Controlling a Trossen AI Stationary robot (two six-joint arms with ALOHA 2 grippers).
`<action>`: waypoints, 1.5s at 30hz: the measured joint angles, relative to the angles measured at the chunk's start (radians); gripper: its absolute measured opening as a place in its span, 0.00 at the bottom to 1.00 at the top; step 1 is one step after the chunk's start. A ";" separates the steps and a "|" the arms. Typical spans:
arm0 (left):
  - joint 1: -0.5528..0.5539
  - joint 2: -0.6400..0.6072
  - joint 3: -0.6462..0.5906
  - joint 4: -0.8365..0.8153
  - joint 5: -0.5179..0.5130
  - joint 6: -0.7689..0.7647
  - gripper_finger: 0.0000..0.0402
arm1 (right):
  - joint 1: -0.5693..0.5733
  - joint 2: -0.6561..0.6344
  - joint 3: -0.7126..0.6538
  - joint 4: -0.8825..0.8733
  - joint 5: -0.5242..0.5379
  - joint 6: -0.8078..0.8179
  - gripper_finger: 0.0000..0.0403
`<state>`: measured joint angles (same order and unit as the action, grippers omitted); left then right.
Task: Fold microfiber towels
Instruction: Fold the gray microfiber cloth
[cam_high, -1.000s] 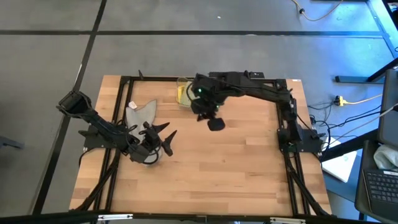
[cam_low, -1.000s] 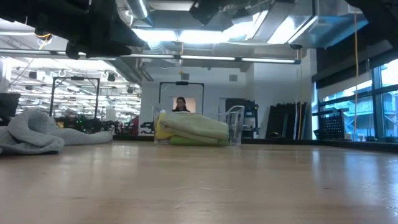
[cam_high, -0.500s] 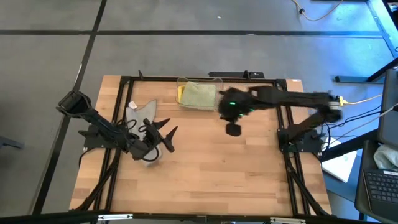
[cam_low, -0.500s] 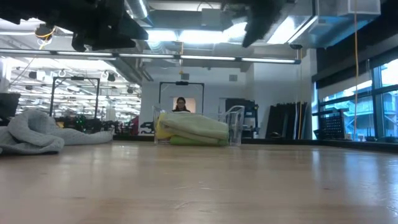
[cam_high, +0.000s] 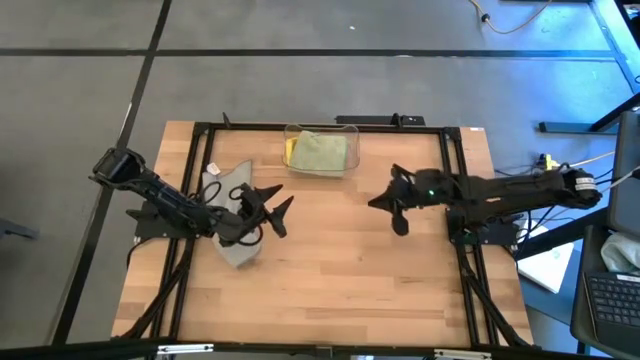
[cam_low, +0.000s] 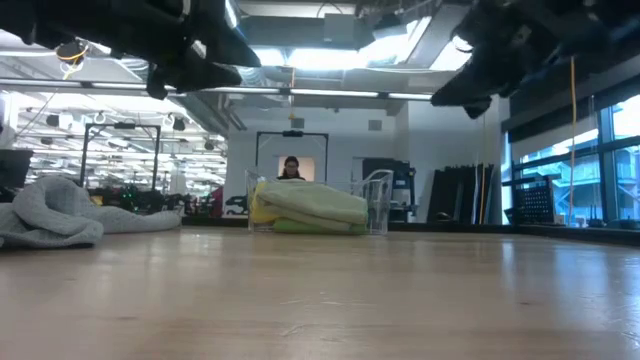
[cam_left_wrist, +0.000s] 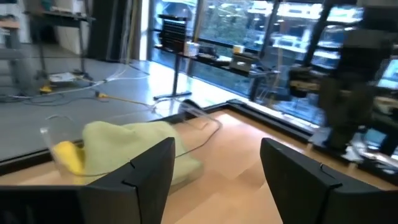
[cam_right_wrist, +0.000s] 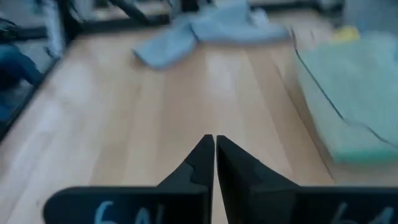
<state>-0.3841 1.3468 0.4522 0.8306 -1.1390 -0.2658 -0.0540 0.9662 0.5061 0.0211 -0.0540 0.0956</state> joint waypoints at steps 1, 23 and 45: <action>0.000 0.000 0.000 -0.009 -0.020 -0.004 0.58 | 0.012 -0.017 -0.041 0.074 0.001 -0.029 0.05; 0.402 0.012 0.665 -1.397 0.447 -0.248 0.58 | 0.066 -0.084 -0.401 0.540 0.025 -0.157 0.06; 1.060 0.209 0.784 -2.064 0.989 -0.019 0.55 | 0.068 -0.082 -0.401 0.519 -0.333 -0.027 0.06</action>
<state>0.6764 1.5559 1.2363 -1.2336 -0.1496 -0.2853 0.0143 0.8844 0.1055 0.5404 -0.3870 0.0685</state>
